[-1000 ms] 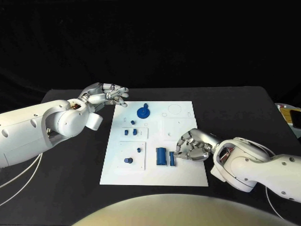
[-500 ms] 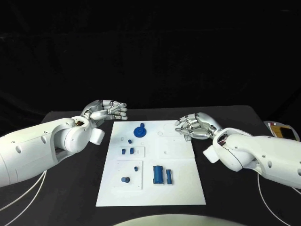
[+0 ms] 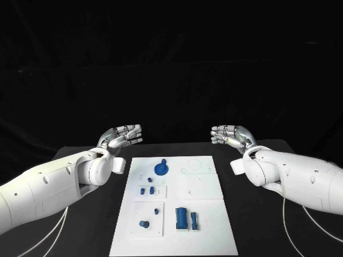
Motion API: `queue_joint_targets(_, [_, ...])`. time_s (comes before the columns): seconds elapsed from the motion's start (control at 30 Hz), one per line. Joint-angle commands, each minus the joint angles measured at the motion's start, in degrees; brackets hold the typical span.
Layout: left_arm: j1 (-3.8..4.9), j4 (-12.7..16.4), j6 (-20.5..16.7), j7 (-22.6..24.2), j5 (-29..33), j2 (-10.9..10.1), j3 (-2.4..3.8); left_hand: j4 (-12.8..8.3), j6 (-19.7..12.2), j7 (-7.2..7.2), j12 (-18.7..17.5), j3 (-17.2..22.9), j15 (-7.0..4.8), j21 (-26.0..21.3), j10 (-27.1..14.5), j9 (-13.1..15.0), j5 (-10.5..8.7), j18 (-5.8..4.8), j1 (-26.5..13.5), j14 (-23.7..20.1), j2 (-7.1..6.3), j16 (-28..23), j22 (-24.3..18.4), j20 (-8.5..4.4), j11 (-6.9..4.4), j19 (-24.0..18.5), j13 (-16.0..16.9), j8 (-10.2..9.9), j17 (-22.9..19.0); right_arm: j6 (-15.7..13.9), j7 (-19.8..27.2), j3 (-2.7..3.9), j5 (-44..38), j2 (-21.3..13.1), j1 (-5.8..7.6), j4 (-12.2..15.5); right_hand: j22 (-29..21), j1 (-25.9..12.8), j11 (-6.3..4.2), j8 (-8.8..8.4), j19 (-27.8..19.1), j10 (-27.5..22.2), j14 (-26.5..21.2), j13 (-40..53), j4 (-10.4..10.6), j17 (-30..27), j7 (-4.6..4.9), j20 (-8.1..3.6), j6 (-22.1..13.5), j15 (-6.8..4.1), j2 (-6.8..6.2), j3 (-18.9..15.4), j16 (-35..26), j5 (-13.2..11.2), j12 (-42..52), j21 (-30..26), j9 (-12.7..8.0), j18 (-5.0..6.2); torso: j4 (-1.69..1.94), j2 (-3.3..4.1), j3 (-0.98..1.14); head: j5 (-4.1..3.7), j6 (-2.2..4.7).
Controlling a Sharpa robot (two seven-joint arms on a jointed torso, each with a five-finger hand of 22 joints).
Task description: Assemble the parts on the task board
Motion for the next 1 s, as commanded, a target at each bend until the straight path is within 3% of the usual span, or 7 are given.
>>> queue_joint_targets(0.03, [-0.02, 1.0, -0.9, 0.2, -0.2, -0.2, 0.08, -11.6, -33.7, -7.34, -3.8, -11.4, -7.19, -3.0, -36.4, -4.9, -2.50, -6.19, -24.2, -30.1, 5.77, -9.2, -6.3, -11.91, -7.21, -30.4, -2.5, -8.9, -6.0, -1.0, 0.1, 0.31, 0.1, -0.2, -0.18, 1.1, -28.3, -20.1, -7.07, -7.26, -36.3, -40.1, -38.2, -7.9, -1.7, -11.8, -9.11, -9.91, -34.1, -5.43, 5.14, -23.1, -12.8, -3.6, -4.8, -2.5, -16.2, -7.42, 0.05, 0.25, -0.23, 0.06, 0.40])
queue_joint_targets(0.07, [-0.05, 1.4, -1.5, 0.3, -0.3, -0.3, 0.12, -11.6, -33.7, -7.34, -3.8, -11.4, -7.19, -3.0, -36.4, -4.9, -2.50, -6.19, -26.4, -30.1, 5.77, -9.2, -6.3, -11.91, -7.21, -30.4, -2.5, -8.9, -6.0, -1.5, 0.2, 0.49, 0.3, -0.3, -0.26, 1.7, -28.3, -21.7, -7.07, -7.26, -36.3, -40.1, -38.2, -7.9, -1.7, -11.8, -9.11, -9.91, -34.1, -5.43, 5.14, -23.1, -12.8, -3.6, -4.8, -2.5, -16.2, -7.42, 0.06, 0.35, -0.32, 0.13, 0.68])
queue_joint_targets(0.1, [-0.09, 1.9, -2.2, 0.4, -0.3, -0.4, 0.15, -11.6, -33.7, -7.34, -3.8, -11.4, -7.19, -3.0, -36.4, -4.9, -2.50, -6.19, -28.3, -30.1, 5.77, -9.2, -6.3, -11.91, -7.21, -30.4, -2.5, -8.9, -6.0, -2.0, 0.3, 0.70, 0.6, -0.4, -0.36, 2.4, -28.3, -63.1, -7.07, -7.26, -36.3, -40.1, -38.2, -7.9, -1.7, -11.8, -9.11, -9.91, -34.1, -5.43, 5.14, -23.1, -12.8, -3.6, -4.8, -2.5, -16.2, -7.42, 0.08, 0.47, -0.42, 0.21, 1.02])
queue_joint_targets(0.2, [-0.24, 4.0, -4.9, 1.0, -0.4, -0.9, 0.31, -11.6, -33.7, -7.34, -3.8, -11.4, -7.19, -3.0, -36.4, -4.9, -2.50, -6.19, -33.9, -30.1, 5.77, -9.2, -6.3, -11.91, -7.21, -30.4, -2.5, -8.9, -6.0, -4.3, 0.8, 1.54, 1.9, -1.0, -0.73, 5.1, -28.3, -63.1, -7.07, -7.26, -36.3, -40.1, -38.2, -7.9, -1.7, -11.8, -9.11, -9.91, -34.1, -5.43, 5.14, -23.1, -12.8, -3.6, -4.8, -2.5, -16.2, -7.42, 0.16, 0.95, -0.85, 0.52, 2.38])
queue_joint_targets(0.23, [-0.34, 5.4, -6.6, 1.3, -0.5, -1.2, 0.41, -11.6, -33.7, -7.34, -3.8, -11.4, -7.19, -3.0, -36.4, -4.9, -2.50, -6.19, -76.4, -30.1, 5.77, -9.2, -6.3, -11.91, -7.21, -30.4, -2.5, -8.9, -6.0, -5.8, 1.2, 2.09, 2.7, -1.3, -0.98, 6.9, -28.3, -63.1, -7.07, -7.26, -36.3, -40.1, -38.2, -7.9, -1.7, -11.8, -9.11, -9.91, -34.1, -5.43, 5.14, -23.1, -12.8, -3.6, -4.8, -2.5, -16.2, -7.42, 0.20, 1.21, -1.07, 0.69, 3.12])
queue_joint_targets(0.6, [-1.38, 19.4, -24.8, 5.0, -1.5, -4.4, 1.47, -11.6, -33.7, -7.34, -3.8, -11.4, -7.19, -3.0, -36.4, -4.9, -2.50, -6.19, -76.4, -30.1, 5.77, -9.2, -6.3, -11.91, -7.21, -30.4, -2.5, -8.9, -6.0, -18.6, 4.2, 6.83, 9.5, -4.2, -3.09, 22.0, -28.3, -63.1, -7.07, -7.26, -36.3, -40.1, -38.2, -7.9, -1.7, -11.8, -9.11, -9.91, -34.1, -5.43, 5.14, -23.1, -12.8, -3.6, -4.8, -2.5, -16.2, -7.42, 0.29, 1.83, -1.62, 1.10, 4.87])
queue_joint_targets(1.0, [-1.82, 25.3, -32.5, 6.6, -1.8, -5.7, 1.92, -11.6, -33.7, -7.34, -3.8, -11.4, -7.19, -3.0, -36.4, -4.9, -2.50, -6.19, -76.4, -30.1, 5.77, -9.2, -6.3, -11.91, -7.21, -30.4, -2.5, -8.9, -6.0, -21.2, 4.8, 7.77, 10.8, -4.8, -3.52, 25.0, -28.3, -63.1, -7.07, -7.26, -36.3, -40.1, -38.2, -7.9, -1.7, -11.8, -9.11, -9.91, -34.1, -5.43, 5.14, -23.1, -12.8, -3.6, -4.8, -2.5, -16.2, -7.42, 0.29, 1.83, -1.62, 1.10, 4.87])
